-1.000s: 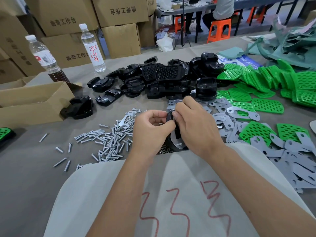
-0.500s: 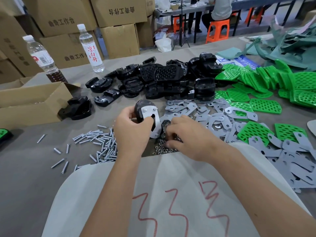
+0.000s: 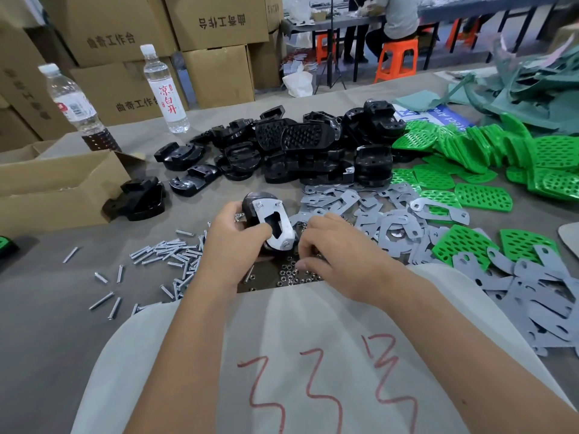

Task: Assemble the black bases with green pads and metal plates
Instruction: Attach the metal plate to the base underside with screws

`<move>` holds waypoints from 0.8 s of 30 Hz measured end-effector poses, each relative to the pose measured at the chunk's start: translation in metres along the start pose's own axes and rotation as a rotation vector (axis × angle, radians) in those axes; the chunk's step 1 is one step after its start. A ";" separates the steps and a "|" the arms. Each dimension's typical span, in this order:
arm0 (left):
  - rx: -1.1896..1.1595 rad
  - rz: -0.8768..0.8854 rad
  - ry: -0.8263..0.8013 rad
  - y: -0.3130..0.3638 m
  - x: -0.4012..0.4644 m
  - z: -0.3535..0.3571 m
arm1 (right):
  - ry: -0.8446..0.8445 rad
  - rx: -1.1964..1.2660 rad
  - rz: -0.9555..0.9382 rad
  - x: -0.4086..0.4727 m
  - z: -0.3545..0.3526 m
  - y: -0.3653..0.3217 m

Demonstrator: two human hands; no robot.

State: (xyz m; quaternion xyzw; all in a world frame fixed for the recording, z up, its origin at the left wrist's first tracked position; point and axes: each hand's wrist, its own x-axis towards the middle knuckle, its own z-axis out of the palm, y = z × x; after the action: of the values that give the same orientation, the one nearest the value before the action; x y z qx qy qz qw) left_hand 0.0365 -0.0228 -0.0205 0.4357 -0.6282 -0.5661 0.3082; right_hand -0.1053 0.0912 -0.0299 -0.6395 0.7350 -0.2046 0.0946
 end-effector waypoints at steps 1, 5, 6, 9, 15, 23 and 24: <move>-0.068 -0.023 -0.028 0.001 0.000 -0.001 | 0.050 0.052 0.013 0.000 0.000 0.001; -0.229 -0.069 -0.065 0.003 -0.004 0.004 | 0.351 0.326 0.027 0.000 0.002 0.007; -0.268 -0.075 -0.057 0.003 -0.004 0.006 | 0.414 0.364 0.014 -0.001 0.003 0.008; -0.367 -0.098 -0.048 0.004 -0.005 0.013 | 0.532 0.444 0.001 -0.001 0.006 0.010; -0.454 -0.119 -0.104 0.004 -0.007 0.019 | 0.590 0.504 -0.025 0.001 0.011 0.013; -0.470 -0.183 -0.101 0.001 -0.004 0.022 | 0.574 0.544 0.012 0.000 0.007 0.010; -0.464 -0.179 -0.103 0.001 -0.004 0.022 | 0.557 0.550 0.018 0.000 0.006 0.010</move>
State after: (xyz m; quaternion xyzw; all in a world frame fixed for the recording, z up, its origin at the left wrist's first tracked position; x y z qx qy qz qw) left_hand 0.0187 -0.0100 -0.0231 0.3779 -0.4551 -0.7416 0.3163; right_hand -0.1115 0.0909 -0.0395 -0.5036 0.6559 -0.5589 0.0611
